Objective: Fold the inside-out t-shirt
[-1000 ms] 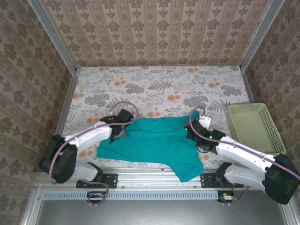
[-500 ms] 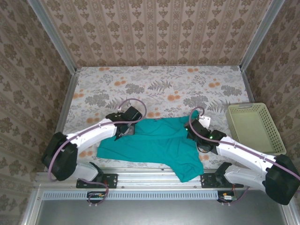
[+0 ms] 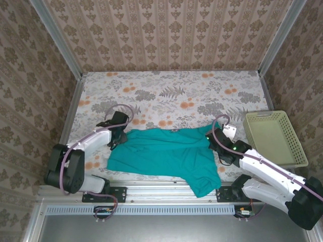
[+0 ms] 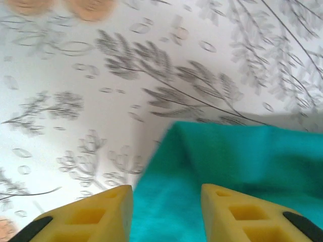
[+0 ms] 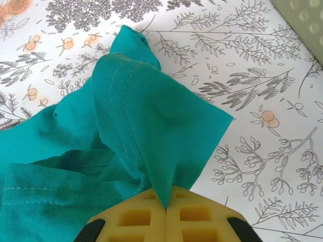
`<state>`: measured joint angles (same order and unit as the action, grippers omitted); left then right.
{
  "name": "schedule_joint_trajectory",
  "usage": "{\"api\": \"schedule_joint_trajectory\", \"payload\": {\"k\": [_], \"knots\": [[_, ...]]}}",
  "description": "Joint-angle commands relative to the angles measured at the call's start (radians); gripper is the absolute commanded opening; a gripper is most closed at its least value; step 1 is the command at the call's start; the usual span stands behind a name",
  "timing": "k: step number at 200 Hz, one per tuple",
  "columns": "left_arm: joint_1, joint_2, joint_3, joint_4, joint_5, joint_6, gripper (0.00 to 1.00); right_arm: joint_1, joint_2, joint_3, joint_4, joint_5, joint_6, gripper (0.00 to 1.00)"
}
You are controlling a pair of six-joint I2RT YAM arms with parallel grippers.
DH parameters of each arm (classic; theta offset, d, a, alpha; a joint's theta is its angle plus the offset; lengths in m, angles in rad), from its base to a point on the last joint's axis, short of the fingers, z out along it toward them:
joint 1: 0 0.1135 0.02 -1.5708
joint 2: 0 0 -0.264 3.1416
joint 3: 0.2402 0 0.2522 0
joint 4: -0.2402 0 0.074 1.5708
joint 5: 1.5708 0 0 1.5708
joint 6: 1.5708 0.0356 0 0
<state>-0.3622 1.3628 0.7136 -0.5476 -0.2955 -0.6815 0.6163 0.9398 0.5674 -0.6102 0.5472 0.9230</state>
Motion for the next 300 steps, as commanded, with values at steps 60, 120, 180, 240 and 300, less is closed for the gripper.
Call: {"api": "schedule_joint_trajectory", "payload": {"k": [60,120,180,240,300], "knots": [[-0.288,-0.074,0.071,-0.144,-0.060,-0.058,0.57,-0.007,0.002,0.014,0.023,-0.001,-0.036,0.00],[-0.178,0.056,0.065,-0.010,0.034,-0.012,0.51,-0.007,-0.016,0.008,0.002,0.012,-0.035,0.00],[-0.099,0.023,-0.007,0.039,0.130,0.013,0.25,-0.010,-0.016,0.013,-0.013,0.030,-0.031,0.00],[-0.048,-0.092,-0.002,0.077,0.231,0.077,0.00,-0.019,0.020,0.035,0.017,0.008,-0.052,0.00],[0.109,-0.256,0.239,0.189,0.374,0.184,0.00,-0.198,0.071,0.221,0.106,-0.114,-0.239,0.00]]}}
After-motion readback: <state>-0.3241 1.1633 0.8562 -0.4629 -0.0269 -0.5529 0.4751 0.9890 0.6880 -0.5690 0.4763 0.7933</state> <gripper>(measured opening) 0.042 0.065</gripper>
